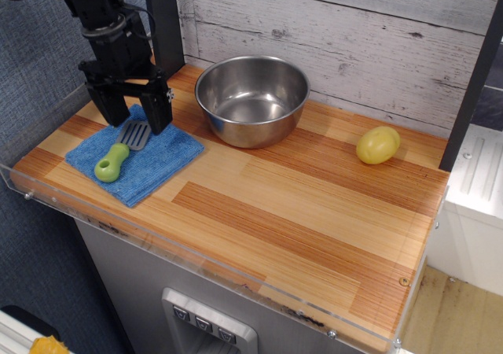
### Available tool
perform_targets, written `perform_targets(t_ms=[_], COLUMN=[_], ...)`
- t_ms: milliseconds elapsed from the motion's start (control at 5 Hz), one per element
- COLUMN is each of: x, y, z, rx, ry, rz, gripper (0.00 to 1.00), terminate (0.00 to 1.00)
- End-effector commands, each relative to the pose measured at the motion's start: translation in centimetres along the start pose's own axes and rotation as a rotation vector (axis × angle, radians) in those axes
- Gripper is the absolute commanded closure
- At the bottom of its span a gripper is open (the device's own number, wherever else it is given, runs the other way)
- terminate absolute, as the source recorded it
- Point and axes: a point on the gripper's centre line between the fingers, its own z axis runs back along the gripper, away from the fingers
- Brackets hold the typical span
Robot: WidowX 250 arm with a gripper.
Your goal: Place the spatula in the center of the table
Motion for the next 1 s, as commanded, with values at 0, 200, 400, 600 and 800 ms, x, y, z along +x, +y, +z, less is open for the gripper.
perform_targets(t_ms=[0,200,400,600,800], x=[-0.7,-1.3,-2.0,-2.5,-2.7], y=[-0.4,0.7,2.0,2.2,1.7], z=[1.5,0.2,-1.3,-1.7,-1.6], rx=[0.056,0.045,0.040,0.045,0.046], ry=[-0.042,0.000,0.047,0.066,0.076], rz=[-0.023,0.010,0.033,0.027,-0.002], gripper=[0.00,0.00,0.00,0.00,0.00], terminate=[0.00,0.00,0.00,0.00,0.00])
